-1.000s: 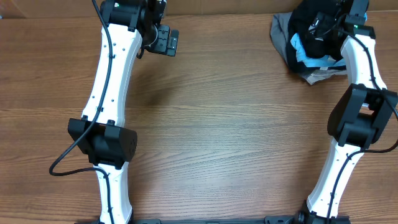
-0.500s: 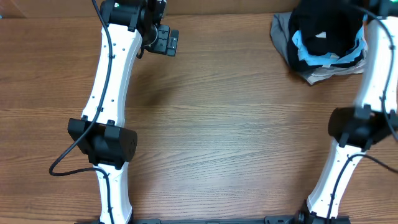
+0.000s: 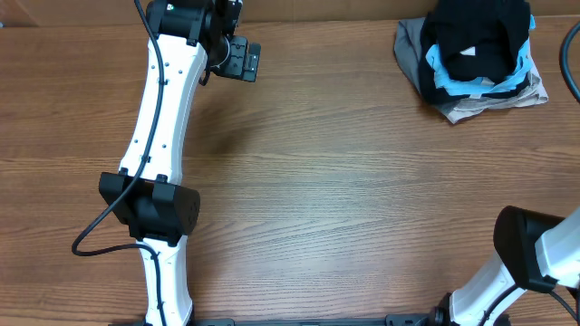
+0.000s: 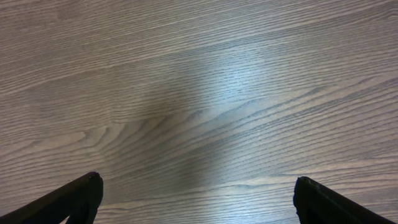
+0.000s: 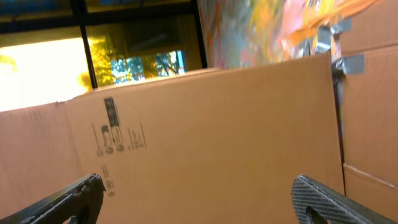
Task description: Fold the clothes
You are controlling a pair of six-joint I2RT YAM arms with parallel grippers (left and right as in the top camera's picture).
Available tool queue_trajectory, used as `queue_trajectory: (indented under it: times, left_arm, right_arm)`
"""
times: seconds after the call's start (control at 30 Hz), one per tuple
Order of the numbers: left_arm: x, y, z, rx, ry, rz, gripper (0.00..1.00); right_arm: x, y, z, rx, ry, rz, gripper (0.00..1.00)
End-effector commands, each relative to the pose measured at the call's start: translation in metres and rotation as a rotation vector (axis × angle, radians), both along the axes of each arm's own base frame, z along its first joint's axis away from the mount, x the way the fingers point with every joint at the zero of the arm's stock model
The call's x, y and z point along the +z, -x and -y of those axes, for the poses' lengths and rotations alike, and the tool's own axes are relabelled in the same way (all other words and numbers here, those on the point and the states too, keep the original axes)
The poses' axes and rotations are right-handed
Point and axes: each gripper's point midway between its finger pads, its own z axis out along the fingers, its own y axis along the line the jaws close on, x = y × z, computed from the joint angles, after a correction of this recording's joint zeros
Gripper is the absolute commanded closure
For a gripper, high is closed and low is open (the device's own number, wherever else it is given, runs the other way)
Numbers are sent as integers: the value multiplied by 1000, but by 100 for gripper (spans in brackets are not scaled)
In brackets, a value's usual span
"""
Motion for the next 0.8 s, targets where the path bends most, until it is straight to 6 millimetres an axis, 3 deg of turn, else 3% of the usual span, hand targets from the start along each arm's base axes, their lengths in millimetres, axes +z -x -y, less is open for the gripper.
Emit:
queue_trajectory:
  times: [0.0,0.1,0.17,0.23,0.33,0.37,0.43,0.6,0.77]
  left_arm:
    - [6,0,-3,-12,-3,16,0]
    - [6,0,-3,-12,-3,16,0]
    - [6,0,-3,-12,-3,16,0]
    - [6,0,-3,-12,-3,15,0]
    - [6,0,-3,-13,-3,16,0]
    - [6,0,-3,-13,-3,16,0]
    - [6,0,-3,-12,-3,16,0]
    - [6,0,-3,-13,-3,16,0]
    - [6,0,-3,-13,-3,15,0]
  right_arm:
    - [-37,-39,14,-16,-27,-106,0]
    - [-61,-41,15,-16,-50,-201,0]
    - [-84,-33,11,-14,-76,-309,0]
    - [-111,-14,-2,5,-102,-438,0]
    - [-152,31,-26,44,-136,-650,0]
    - [-155,44,-34,56,-137,-677,0]
    - [-130,54,-38,62,-106,-585,0]
    - [-115,101,-45,59,-100,-548,0]
    - [-87,151,-53,60,-81,-436,0]
